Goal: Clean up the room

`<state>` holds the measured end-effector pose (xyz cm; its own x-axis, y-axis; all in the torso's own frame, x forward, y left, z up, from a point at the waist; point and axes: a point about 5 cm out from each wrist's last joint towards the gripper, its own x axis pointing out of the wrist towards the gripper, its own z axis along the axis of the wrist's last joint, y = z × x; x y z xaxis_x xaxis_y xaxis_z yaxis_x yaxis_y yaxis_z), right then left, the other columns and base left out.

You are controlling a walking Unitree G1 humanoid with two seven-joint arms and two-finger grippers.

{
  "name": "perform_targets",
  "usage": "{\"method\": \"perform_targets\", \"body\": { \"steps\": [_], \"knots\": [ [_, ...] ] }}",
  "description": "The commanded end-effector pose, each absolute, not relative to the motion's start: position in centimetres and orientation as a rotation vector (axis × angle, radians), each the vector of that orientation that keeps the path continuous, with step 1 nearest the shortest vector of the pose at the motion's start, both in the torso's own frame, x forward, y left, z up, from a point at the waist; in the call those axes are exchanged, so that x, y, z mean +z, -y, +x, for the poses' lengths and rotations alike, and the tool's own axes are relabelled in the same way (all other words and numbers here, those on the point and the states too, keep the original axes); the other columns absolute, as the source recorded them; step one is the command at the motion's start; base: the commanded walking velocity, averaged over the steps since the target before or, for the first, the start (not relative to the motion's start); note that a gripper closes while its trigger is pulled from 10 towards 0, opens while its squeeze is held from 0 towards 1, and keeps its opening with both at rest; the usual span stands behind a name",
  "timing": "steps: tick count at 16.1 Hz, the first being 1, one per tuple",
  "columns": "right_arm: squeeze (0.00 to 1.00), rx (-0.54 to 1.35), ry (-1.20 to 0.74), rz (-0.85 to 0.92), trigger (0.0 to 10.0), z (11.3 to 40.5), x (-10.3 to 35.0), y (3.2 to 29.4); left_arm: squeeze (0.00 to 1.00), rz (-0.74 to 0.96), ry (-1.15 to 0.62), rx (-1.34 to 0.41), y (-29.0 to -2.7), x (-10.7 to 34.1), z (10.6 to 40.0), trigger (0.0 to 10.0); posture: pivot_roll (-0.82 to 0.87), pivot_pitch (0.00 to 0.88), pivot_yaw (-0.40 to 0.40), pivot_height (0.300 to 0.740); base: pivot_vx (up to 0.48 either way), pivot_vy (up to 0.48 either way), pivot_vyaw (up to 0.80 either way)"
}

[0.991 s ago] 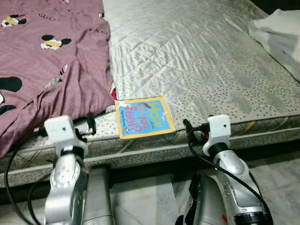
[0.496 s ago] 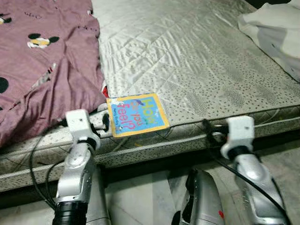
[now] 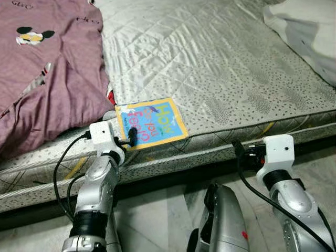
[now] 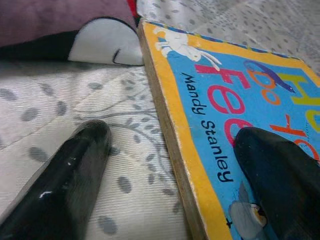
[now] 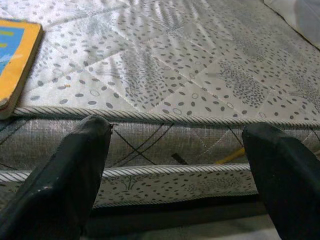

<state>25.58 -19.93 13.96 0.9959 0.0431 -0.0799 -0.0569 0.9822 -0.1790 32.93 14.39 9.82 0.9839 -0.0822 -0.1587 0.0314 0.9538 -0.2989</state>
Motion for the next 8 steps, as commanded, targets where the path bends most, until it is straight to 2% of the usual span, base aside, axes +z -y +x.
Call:
{"method": "perform_targets", "body": {
  "steps": [1, 8],
  "knots": [
    [0.00, 0.044, -0.075, -0.189, 10.0, 25.4, 14.2, 20.1, 0.00, -0.333, -0.225, -0.108, -13.3, 8.8, 32.8, 10.0, -0.24, 0.257, -0.105, 0.478, 0.000, 0.000, 0.00],
    [0.00, 0.049, -0.056, -0.196, 10.0, 26.1, 15.0, 19.9, 0.00, -0.510, -0.308, -0.366, -9.6, 7.8, 32.7, 10.0, -0.25, 0.234, -0.114, 0.478, 0.000, 0.000, 0.00]
  ]
}}
